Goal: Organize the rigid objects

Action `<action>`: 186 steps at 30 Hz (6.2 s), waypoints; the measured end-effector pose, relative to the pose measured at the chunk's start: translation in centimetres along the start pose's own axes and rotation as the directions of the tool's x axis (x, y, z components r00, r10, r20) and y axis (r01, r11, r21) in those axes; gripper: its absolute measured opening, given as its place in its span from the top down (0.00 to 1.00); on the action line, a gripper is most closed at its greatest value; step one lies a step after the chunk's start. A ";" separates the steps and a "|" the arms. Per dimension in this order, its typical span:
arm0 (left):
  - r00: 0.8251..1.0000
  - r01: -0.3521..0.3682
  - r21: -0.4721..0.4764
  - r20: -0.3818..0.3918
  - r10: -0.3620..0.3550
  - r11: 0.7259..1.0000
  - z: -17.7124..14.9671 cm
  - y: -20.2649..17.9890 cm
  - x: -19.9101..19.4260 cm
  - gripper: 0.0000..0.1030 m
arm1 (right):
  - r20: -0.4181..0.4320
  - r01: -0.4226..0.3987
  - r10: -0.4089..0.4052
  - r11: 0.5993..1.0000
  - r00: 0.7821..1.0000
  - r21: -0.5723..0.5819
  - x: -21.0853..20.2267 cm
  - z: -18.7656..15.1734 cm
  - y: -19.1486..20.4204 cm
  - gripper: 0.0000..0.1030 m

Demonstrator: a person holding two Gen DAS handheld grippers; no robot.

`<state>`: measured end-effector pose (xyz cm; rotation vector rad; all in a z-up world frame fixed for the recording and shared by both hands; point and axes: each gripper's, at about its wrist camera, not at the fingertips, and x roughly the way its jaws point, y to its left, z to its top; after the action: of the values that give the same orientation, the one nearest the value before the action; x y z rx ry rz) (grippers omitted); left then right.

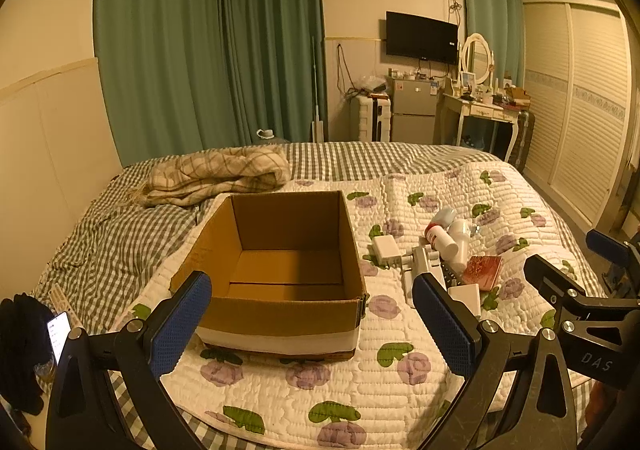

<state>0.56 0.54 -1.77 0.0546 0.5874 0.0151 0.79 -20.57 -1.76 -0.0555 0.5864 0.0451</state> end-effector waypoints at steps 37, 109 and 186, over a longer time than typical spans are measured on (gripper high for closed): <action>0.995 -0.102 0.026 0.008 0.102 0.994 2.3 4.2 0.0 0.02 | -0.023 0.037 -0.037 0.999 0.999 -0.001 1.7 0.4 -1.3 0.00; 0.942 -0.092 -0.025 -0.327 0.079 0.995 -0.6 12.7 12.1 0.93 | -0.191 -0.015 0.001 0.997 0.982 -0.076 12.5 2.5 3.7 0.49; 0.933 -0.110 -0.003 -0.346 0.102 0.994 -0.4 12.4 12.1 0.93 | -0.460 0.024 -0.066 0.995 0.885 -0.097 26.7 -4.0 3.9 0.16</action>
<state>10.40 13.33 -8.10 0.0628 0.9365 0.1388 20.55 -16.18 -20.04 -0.1695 1.0638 0.0113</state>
